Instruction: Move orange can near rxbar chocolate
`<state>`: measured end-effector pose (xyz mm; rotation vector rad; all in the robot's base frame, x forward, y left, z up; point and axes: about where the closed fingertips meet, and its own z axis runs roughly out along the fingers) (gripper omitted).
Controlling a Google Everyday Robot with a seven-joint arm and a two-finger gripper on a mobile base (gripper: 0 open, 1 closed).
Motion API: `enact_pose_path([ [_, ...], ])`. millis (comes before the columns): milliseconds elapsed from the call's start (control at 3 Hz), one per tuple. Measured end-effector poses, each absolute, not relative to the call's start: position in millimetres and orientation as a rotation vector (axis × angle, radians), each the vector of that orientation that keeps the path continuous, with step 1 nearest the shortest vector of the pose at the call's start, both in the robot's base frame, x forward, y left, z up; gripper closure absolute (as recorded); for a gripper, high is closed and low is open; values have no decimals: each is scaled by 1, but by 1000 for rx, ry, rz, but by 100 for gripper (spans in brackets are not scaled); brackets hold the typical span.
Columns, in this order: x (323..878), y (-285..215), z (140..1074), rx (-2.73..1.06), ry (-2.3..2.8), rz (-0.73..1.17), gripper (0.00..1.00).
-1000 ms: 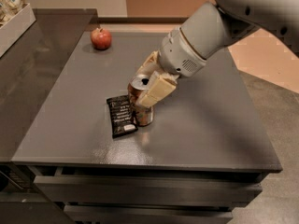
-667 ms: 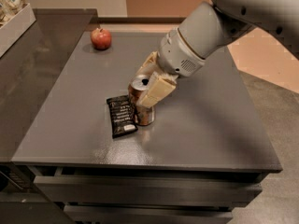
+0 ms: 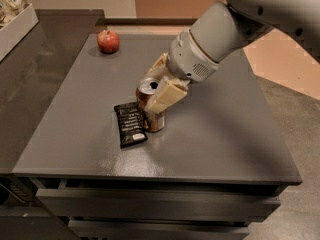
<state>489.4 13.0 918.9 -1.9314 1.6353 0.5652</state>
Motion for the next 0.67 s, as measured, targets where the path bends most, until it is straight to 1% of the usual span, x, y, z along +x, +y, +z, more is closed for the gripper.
enact_pose_path([
  [333, 488, 14, 920, -1934, 1632, 563, 0],
  [667, 488, 14, 920, -1934, 1632, 563, 0],
])
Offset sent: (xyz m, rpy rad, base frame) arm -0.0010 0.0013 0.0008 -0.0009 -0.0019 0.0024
